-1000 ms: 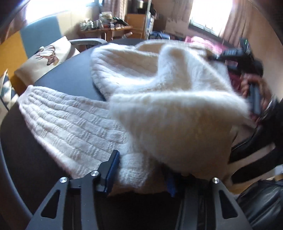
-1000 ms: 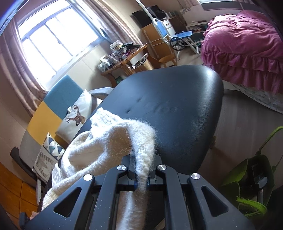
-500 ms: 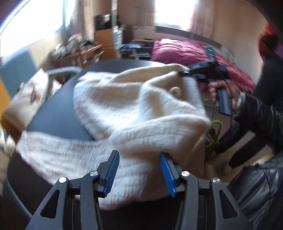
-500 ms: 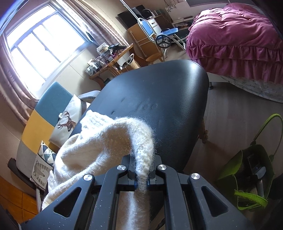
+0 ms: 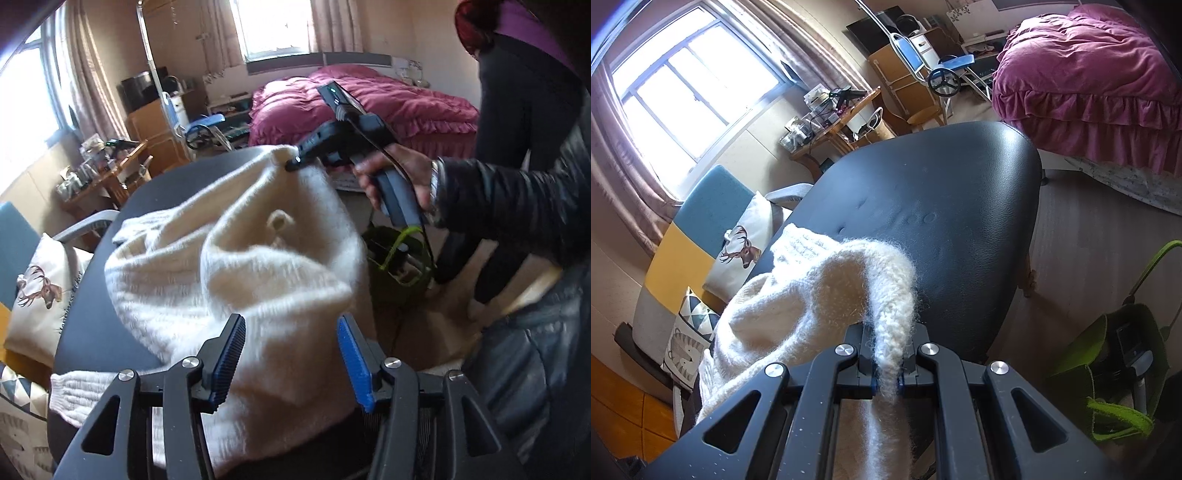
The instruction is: Fold clothes
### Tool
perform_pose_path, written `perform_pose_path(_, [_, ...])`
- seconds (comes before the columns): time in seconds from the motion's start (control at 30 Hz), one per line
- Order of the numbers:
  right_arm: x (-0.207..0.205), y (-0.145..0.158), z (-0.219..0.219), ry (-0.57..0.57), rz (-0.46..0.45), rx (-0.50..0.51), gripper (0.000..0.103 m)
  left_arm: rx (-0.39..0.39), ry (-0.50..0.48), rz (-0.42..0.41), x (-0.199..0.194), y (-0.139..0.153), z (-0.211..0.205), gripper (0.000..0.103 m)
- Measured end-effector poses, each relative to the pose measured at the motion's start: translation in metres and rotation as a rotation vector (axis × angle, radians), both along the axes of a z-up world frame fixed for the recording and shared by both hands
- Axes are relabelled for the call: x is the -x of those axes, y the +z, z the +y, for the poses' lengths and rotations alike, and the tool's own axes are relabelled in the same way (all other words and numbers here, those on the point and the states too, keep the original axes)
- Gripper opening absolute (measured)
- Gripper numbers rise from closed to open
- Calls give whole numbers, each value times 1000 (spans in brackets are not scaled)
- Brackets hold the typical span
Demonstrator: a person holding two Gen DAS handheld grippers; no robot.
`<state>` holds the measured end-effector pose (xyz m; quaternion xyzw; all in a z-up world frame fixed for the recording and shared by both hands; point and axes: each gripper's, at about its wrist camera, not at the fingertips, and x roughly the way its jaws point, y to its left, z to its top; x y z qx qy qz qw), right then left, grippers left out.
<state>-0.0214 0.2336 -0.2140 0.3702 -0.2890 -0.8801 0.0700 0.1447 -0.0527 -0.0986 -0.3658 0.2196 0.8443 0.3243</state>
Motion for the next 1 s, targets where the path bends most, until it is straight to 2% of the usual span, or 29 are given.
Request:
perform_pose_path(0.07, [-1, 1, 0, 6, 3, 3, 7, 7, 4, -1, 8, -3, 8, 55])
perform_pose_path(0.2, [-2, 2, -1, 17, 8, 10, 7, 150, 36, -23, 23, -30, 23, 56])
perform_pose_path(0.27, [-2, 3, -1, 22, 10, 13, 7, 199, 70, -60, 27, -46, 19, 56])
perform_pose_path(0.37, [-2, 3, -2, 35, 13, 21, 7, 123, 147, -154, 31, -54, -4, 54])
perform_pose_path(0.53, [-1, -2, -9, 83, 8, 48, 8, 18, 283, -212, 30, -57, -42, 35])
perform_pose_path(0.57, [-1, -2, -11, 91, 7, 48, 9, 0, 299, -216, 30, -56, -46, 25])
perform_pose_path(0.6, [0, -2, -12, 103, 6, 49, 9, -18, 315, -220, 29, -55, -51, 21])
perform_pose_path(0.77, [3, -6, -16, 135, -14, 52, 10, -166, 420, -224, 26, -50, -75, 17])
perform_pose_path(0.83, [4, -10, -16, 141, -28, 50, 11, -198, 457, -214, 26, -48, -81, 17])
perform_pose_path(1.0, [6, -18, -19, 149, -60, 43, 13, -178, 475, -189, 24, -55, -73, 20])
